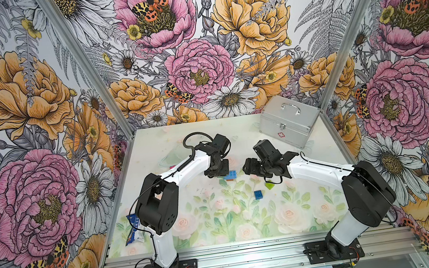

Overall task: Assemble the letter v with lego
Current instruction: Adjust the lego brick at the center of the board.

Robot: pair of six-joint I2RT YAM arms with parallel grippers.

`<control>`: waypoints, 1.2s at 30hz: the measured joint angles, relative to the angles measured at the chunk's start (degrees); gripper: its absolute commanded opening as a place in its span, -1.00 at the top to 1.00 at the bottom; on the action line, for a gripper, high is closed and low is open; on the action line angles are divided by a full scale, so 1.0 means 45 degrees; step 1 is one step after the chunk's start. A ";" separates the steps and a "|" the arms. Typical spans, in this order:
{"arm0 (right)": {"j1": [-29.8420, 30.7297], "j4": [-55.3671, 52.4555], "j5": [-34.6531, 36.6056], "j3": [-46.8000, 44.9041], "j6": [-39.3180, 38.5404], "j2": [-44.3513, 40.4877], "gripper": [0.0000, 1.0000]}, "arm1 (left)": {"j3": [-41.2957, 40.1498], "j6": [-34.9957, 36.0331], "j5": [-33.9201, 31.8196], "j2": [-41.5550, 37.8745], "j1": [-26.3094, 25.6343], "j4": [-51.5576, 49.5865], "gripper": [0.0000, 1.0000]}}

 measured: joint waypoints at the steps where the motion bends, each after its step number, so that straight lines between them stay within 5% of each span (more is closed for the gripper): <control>1: -0.0005 0.0767 -0.0340 -0.0170 0.0291 0.0165 -0.48 | 0.0005 -0.0024 0.0000 0.0000 0.0053 0.0005 0.72; 11: 0.0058 0.4935 -0.2084 -0.0991 0.2239 0.2113 -0.28 | 0.0005 -0.0083 0.0126 0.0000 0.0262 0.0029 0.72; 36: 0.0194 0.6319 -0.2501 -0.0971 0.2599 0.3381 0.07 | -0.0005 -0.0457 0.0588 0.0000 0.0306 0.0491 0.73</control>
